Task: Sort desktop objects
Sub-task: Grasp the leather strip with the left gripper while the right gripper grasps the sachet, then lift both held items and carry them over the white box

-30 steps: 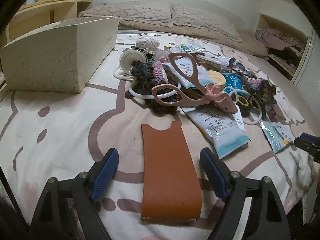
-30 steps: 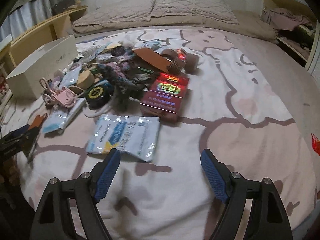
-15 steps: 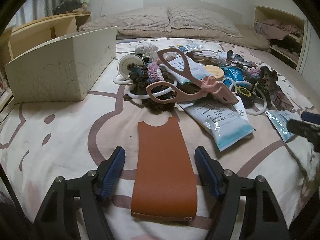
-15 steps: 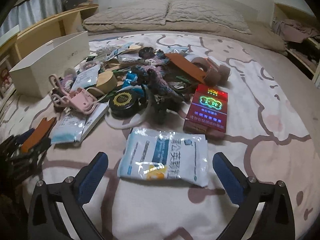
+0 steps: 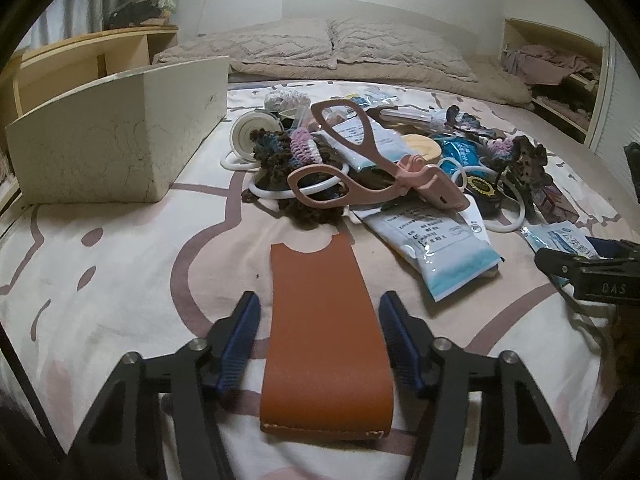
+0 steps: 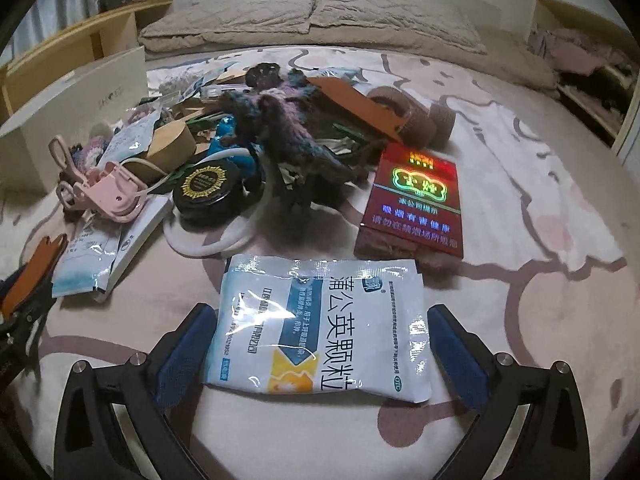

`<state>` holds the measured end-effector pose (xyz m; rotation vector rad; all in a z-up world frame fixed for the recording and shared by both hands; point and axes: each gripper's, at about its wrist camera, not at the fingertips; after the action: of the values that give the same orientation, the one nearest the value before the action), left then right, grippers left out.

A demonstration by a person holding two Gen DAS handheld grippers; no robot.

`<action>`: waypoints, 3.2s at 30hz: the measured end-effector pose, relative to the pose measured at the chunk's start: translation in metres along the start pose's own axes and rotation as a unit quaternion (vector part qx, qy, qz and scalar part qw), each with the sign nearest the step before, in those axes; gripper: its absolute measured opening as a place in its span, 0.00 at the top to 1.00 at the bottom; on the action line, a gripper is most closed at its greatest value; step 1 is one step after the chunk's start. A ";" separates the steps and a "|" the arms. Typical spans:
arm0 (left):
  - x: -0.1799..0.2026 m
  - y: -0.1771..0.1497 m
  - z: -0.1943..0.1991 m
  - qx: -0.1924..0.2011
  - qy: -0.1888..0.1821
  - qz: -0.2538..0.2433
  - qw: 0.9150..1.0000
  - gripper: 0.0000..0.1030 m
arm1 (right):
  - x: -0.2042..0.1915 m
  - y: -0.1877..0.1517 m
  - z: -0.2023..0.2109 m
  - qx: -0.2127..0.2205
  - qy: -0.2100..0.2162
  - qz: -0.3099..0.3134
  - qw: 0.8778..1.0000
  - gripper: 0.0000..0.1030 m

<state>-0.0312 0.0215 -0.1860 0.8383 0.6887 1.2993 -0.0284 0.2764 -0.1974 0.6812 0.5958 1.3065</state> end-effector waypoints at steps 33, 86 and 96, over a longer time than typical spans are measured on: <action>-0.009 0.001 0.000 0.006 -0.021 0.034 0.999 0.56 | -0.002 -0.008 -0.001 0.040 0.007 0.001 0.999 0.00; 0.032 0.108 0.102 0.114 -0.040 0.007 0.993 0.56 | 0.002 0.024 0.100 0.144 0.066 0.007 0.987 0.19; 0.042 0.152 0.132 0.118 -0.043 0.012 0.992 0.56 | 0.000 0.060 0.140 0.178 0.088 0.035 0.979 0.19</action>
<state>0.0038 0.0542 0.0142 1.0911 0.7746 1.2106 0.0341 0.2675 -0.0591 0.8900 0.9734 1.3484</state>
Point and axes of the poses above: each gripper's, at about its wrist camera, not at the fingertips, and z roughly against the way its jaws point, x to its right, y to its top, and after that the axes turned 11 degrees about x, right-handed
